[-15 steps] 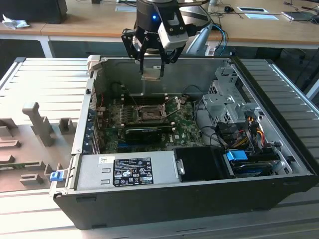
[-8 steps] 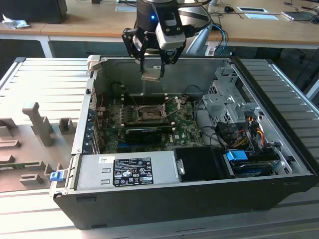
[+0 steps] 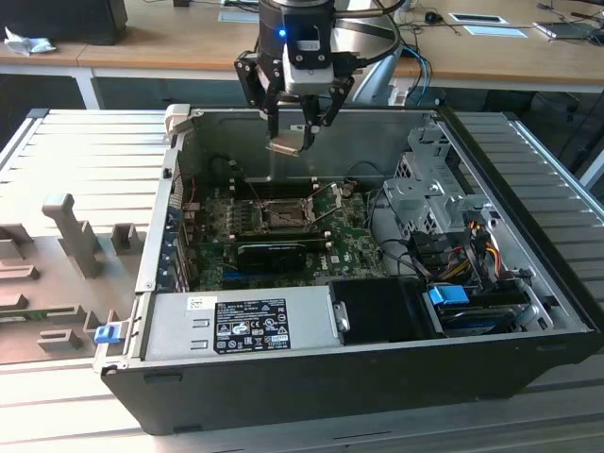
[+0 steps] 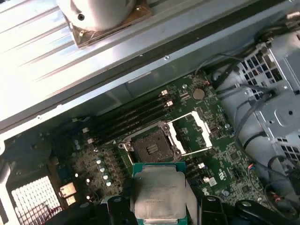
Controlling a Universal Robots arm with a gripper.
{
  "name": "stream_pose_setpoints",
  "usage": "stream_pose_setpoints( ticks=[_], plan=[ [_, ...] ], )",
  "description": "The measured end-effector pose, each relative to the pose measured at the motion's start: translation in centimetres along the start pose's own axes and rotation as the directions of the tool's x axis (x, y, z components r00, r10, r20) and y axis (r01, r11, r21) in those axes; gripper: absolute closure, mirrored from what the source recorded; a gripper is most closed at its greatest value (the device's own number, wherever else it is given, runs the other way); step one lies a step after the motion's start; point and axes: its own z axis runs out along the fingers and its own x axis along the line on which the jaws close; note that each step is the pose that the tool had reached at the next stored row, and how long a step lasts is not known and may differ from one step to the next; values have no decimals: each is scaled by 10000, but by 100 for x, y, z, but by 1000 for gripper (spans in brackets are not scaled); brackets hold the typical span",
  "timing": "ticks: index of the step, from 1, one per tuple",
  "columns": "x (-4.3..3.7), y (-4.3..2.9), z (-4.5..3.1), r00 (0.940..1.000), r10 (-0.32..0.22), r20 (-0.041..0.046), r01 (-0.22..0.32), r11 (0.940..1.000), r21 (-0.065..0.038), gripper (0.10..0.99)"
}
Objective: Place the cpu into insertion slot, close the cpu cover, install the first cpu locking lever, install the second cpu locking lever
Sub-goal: 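Place the cpu into insertion slot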
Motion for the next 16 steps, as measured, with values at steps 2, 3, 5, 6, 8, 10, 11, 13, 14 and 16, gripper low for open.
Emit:
stream_pose_setpoints(
  ticks=[2,3,5,6,8,10,11,13,14,16],
  plan=[
    [0,0,3,9981,608,54,-608,9982,-14,557],
    [0,0,4,9968,790,70,-790,9969,-18,557],
    [0,0,5,9946,1038,91,-1038,9946,-25,557],
    [0,-1,5,9933,1148,101,-1148,9934,-28,557],
    [0,0,6,9902,1394,122,-1394,9902,-36,557],
    [0,-1,8,9848,1730,151,-1730,9849,-48,557],
    [0,-1,8,9829,1836,160,-1835,9830,-51,557],
    [0,-1,9,9792,2022,176,-2021,9794,-58,557],
    [0,-1,9,9775,2103,183,-2102,9776,-60,557],
    [0,-1,10,9731,2297,199,-2296,9733,-69,557]
  ],
)
